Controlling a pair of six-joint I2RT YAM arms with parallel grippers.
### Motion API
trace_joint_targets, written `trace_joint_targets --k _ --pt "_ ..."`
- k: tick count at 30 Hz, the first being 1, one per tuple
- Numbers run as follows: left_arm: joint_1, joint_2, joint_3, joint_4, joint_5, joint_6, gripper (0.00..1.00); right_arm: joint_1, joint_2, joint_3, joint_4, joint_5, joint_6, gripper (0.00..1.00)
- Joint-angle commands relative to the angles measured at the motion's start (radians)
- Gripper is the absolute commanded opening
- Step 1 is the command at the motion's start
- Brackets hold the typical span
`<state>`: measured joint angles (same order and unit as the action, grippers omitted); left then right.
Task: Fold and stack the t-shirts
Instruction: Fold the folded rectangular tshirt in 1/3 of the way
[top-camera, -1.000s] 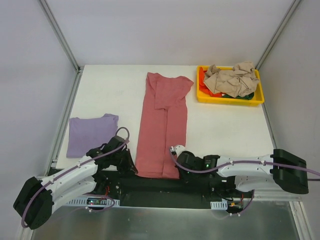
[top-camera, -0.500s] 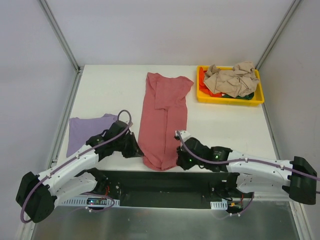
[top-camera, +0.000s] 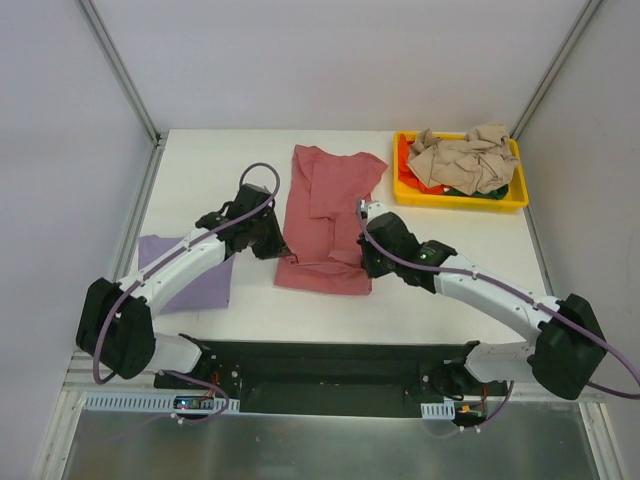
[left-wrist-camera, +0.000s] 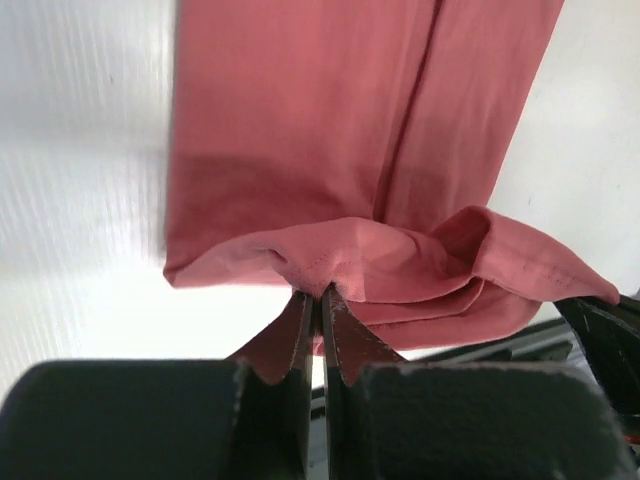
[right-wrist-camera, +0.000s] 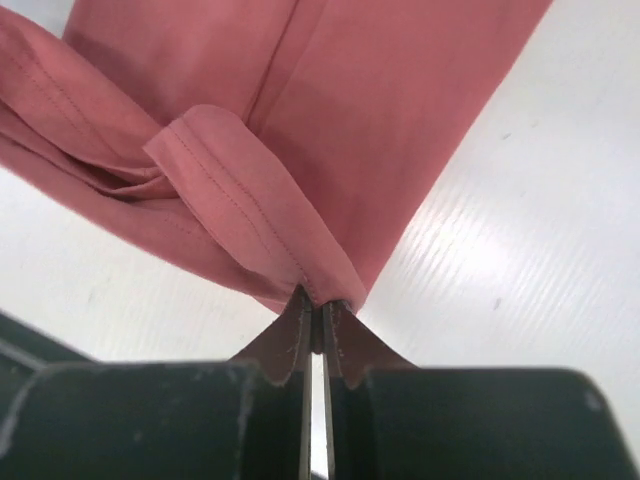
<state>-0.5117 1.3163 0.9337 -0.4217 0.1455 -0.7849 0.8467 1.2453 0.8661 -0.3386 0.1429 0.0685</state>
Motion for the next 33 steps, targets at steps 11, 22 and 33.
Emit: trace_joint_targets --k 11,22,33 --pt "0.114 0.288 0.301 0.003 -0.026 0.130 0.00 -0.201 0.256 0.241 0.067 -0.032 -0.134 0.01" --pt "0.145 0.475 0.454 0.003 -0.011 0.193 0.00 -0.281 0.407 0.324 0.096 -0.062 -0.150 0.01" --pt "0.177 0.641 0.553 0.001 0.043 0.223 0.09 -0.331 0.578 0.407 0.131 -0.028 -0.137 0.12"
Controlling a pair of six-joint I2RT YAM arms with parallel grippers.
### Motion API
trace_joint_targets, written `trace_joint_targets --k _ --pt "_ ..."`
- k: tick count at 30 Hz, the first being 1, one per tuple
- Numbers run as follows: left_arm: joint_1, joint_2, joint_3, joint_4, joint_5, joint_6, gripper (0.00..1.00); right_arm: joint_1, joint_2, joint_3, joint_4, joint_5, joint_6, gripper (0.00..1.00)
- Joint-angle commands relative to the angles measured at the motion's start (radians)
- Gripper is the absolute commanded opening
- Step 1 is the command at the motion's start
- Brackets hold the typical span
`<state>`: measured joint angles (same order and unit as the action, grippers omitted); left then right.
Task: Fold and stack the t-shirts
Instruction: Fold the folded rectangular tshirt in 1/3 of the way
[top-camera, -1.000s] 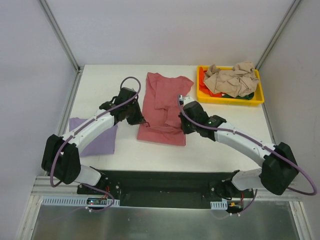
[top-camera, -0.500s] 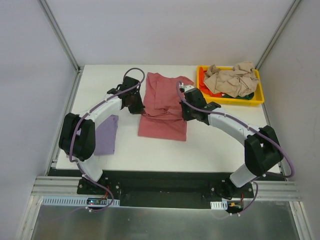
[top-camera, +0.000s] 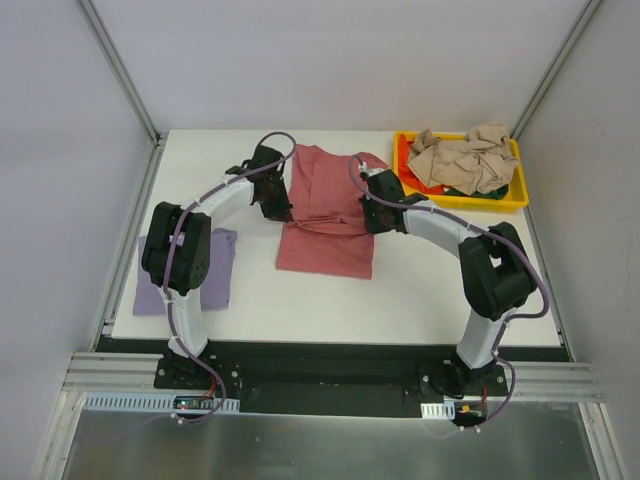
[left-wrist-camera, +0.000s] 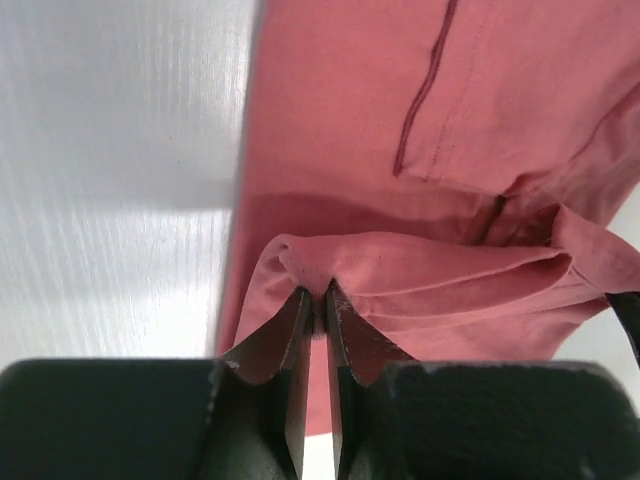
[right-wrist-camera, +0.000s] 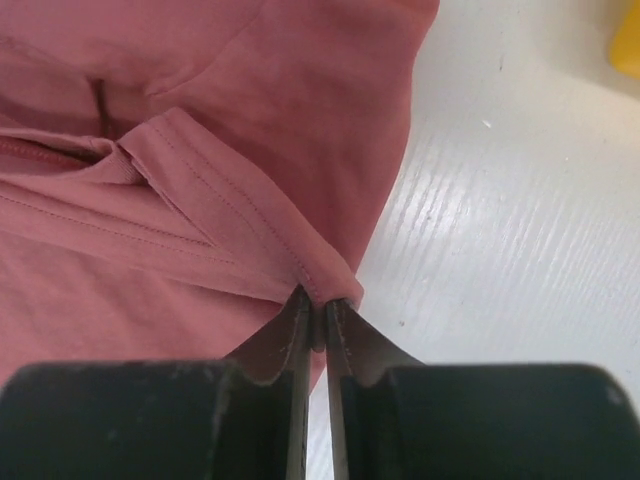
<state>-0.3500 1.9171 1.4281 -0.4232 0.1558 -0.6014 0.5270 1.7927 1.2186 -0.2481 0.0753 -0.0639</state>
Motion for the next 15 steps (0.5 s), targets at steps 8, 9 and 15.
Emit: trace_joint_targets --k 8,9,15 --pt "0.016 -0.055 0.080 -0.035 -0.056 0.054 0.70 -0.028 -0.022 0.095 -0.034 0.063 -0.001 0.82" --pt "0.016 -0.087 0.056 -0.035 -0.067 0.048 0.77 -0.027 -0.060 0.072 -0.030 0.054 -0.001 0.93" --pt "0.008 -0.343 -0.200 -0.031 -0.147 0.000 0.99 0.019 -0.242 -0.068 -0.074 -0.166 -0.046 0.96"
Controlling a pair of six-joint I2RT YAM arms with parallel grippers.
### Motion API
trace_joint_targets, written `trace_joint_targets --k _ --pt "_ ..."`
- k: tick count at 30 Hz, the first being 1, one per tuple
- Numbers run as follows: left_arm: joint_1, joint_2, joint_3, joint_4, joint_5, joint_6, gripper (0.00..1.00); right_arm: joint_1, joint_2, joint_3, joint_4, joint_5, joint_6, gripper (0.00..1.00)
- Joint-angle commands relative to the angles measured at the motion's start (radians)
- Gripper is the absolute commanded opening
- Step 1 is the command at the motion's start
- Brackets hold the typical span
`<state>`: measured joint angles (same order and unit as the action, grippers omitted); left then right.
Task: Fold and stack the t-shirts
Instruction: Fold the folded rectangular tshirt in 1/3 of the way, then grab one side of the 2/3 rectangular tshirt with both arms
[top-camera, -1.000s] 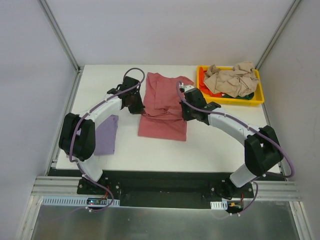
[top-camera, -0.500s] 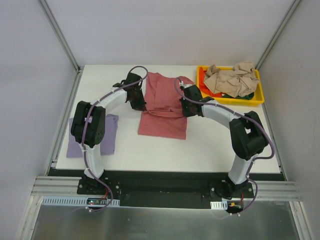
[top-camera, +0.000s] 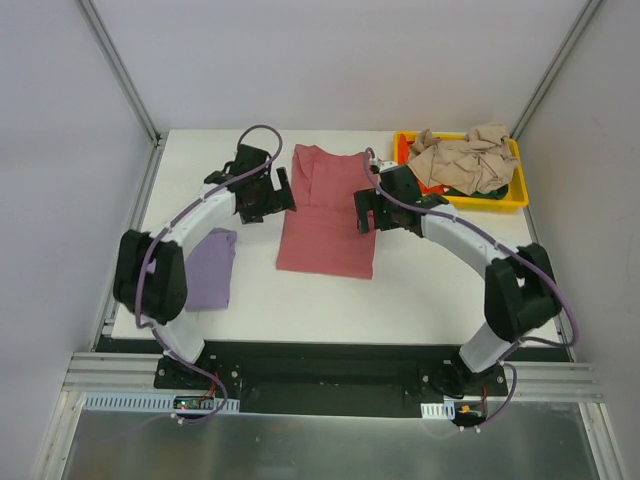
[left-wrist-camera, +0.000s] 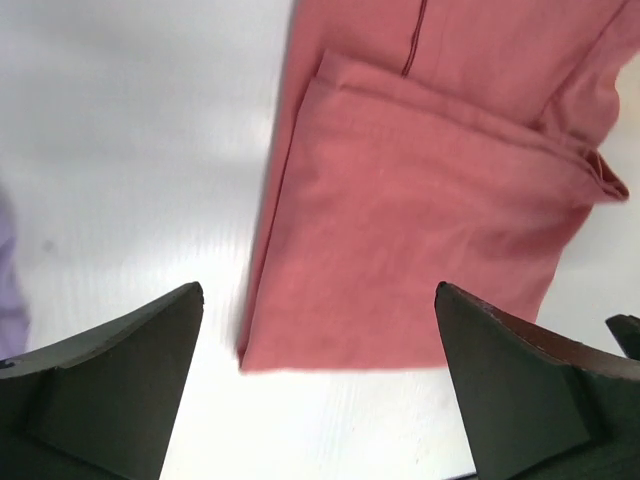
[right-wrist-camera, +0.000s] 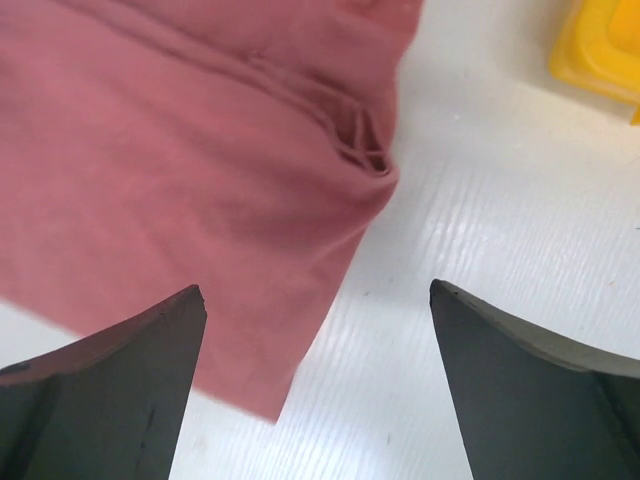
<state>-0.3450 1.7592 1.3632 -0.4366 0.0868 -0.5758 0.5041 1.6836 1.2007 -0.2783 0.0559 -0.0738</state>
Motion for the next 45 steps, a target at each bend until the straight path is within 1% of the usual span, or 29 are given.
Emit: trace_joint_targets --k 1,3,6,8,9,11,14,16,19,20,23,25,26,27,28,29,31,35,38,43,45 --pt "0.003 -0.223 -0.180 -0.017 -0.082 -0.032 0.99 0.068 -0.143 -0.065 -0.054 -0.149 -0.040 0.96" --pt "0.003 -0.282 -0.271 -0.011 -0.078 -0.051 0.99 0.126 -0.160 -0.101 -0.071 -0.104 -0.031 0.96" --pt "0.003 -0.326 -0.372 0.025 0.013 -0.056 0.99 0.203 -0.192 -0.168 -0.059 0.004 0.021 0.96" --pt "0.003 -0.334 -0.424 0.061 0.077 -0.067 0.99 0.235 -0.232 -0.238 0.000 -0.017 0.028 0.96" --pt "0.001 -0.334 -0.450 0.081 0.106 -0.074 0.97 0.243 -0.249 -0.271 0.031 -0.036 0.035 0.96" --pt "0.001 -0.323 -0.486 0.122 0.148 -0.085 0.93 0.249 -0.303 -0.344 0.086 -0.036 0.072 0.96" --pt "-0.002 -0.287 -0.509 0.150 0.172 -0.104 0.86 0.248 -0.360 -0.435 0.143 0.036 0.204 0.96" --pt "-0.003 -0.255 -0.512 0.167 0.183 -0.108 0.82 0.243 -0.389 -0.496 0.182 0.035 0.256 0.96" --pt "-0.003 -0.202 -0.507 0.182 0.188 -0.116 0.72 0.229 -0.404 -0.544 0.208 0.038 0.333 0.96" --pt "-0.003 -0.190 -0.506 0.187 0.186 -0.118 0.70 0.228 -0.404 -0.558 0.215 0.041 0.350 0.96" --pt "-0.003 -0.150 -0.498 0.194 0.186 -0.122 0.57 0.223 -0.416 -0.587 0.235 0.070 0.397 0.96" --pt "-0.003 -0.130 -0.497 0.196 0.171 -0.128 0.44 0.217 -0.432 -0.615 0.273 0.059 0.420 0.96" --pt "-0.005 -0.122 -0.497 0.197 0.168 -0.130 0.33 0.209 -0.438 -0.625 0.272 0.053 0.440 0.96" --pt "-0.003 -0.115 -0.495 0.197 0.168 -0.131 0.12 0.205 -0.444 -0.636 0.313 0.045 0.475 0.96" --pt "-0.003 -0.106 -0.493 0.197 0.171 -0.131 0.03 0.197 -0.449 -0.651 0.327 0.045 0.514 0.96" --pt "-0.003 -0.099 -0.493 0.199 0.169 -0.130 0.00 0.189 -0.452 -0.665 0.341 0.044 0.558 0.96" --pt "-0.005 -0.092 -0.498 0.211 0.177 -0.133 0.00 0.183 -0.458 -0.687 0.367 0.029 0.639 0.97" --pt "-0.008 -0.099 -0.529 0.236 0.185 -0.137 0.00 0.180 -0.461 -0.701 0.372 0.054 0.741 0.99" --pt "-0.008 -0.115 -0.553 0.249 0.169 -0.145 0.00 0.177 -0.432 -0.699 0.369 0.074 0.810 0.90" --pt "-0.009 -0.115 -0.567 0.259 0.174 -0.151 0.00 0.172 -0.340 -0.682 0.367 0.078 0.858 0.70" --pt "-0.009 -0.109 -0.570 0.259 0.176 -0.150 0.00 0.171 -0.305 -0.679 0.376 0.076 0.879 0.65"
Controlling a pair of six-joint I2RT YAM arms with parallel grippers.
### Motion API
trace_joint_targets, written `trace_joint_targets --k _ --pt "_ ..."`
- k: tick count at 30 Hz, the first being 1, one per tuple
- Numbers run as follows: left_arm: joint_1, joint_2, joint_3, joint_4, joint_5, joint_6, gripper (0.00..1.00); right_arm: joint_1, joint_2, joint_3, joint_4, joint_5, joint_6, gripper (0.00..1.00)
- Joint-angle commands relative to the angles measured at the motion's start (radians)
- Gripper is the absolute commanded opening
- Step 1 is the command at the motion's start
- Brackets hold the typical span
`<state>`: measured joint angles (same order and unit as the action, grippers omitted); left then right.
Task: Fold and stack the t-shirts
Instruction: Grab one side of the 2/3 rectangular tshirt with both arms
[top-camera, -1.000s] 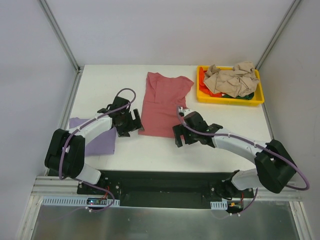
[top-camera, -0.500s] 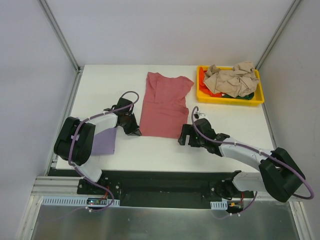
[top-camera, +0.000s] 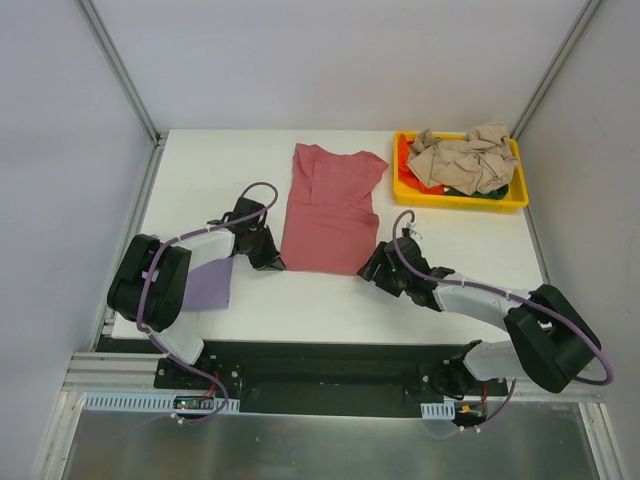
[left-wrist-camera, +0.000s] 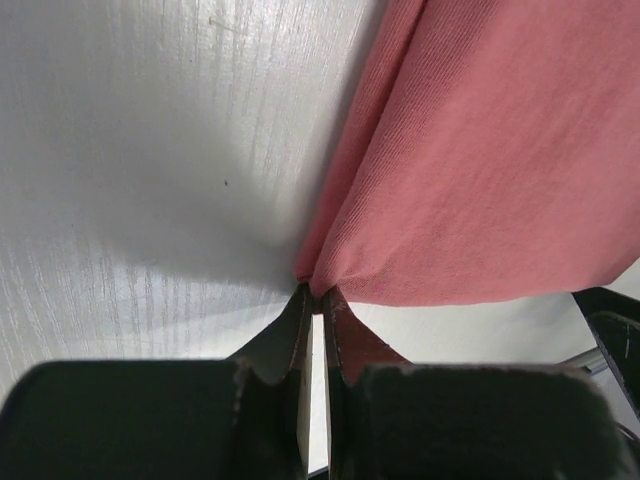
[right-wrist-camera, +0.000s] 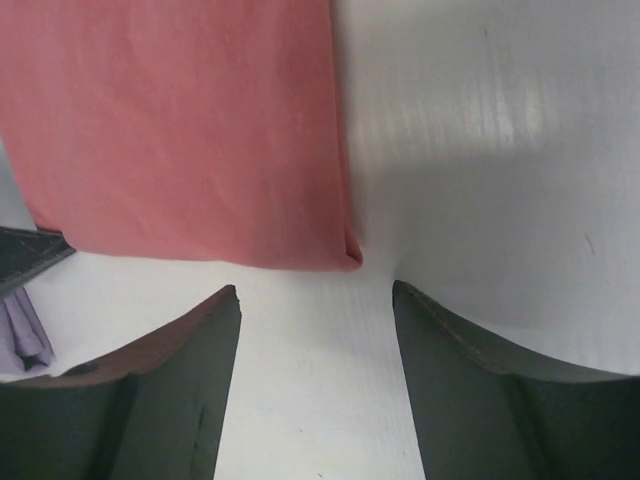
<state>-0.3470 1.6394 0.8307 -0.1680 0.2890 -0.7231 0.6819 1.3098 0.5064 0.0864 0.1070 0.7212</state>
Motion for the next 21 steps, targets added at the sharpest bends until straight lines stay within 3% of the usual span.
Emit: trace_joint_targets --k 1,10,18,21 --pt "-0.007 0.011 -0.039 -0.008 -0.027 -0.004 0.00 -0.007 0.091 0.015 0.019 0.026 0.093 0.63" --pt "-0.006 0.000 -0.047 -0.007 -0.033 0.004 0.00 -0.018 0.189 0.004 0.050 0.054 0.165 0.47" --pt "-0.006 -0.007 -0.053 -0.007 -0.048 0.001 0.00 -0.044 0.161 -0.035 0.039 0.076 0.150 0.42" --pt "-0.006 -0.010 -0.054 -0.007 -0.051 0.004 0.00 -0.044 0.172 -0.031 0.041 0.062 0.130 0.33"
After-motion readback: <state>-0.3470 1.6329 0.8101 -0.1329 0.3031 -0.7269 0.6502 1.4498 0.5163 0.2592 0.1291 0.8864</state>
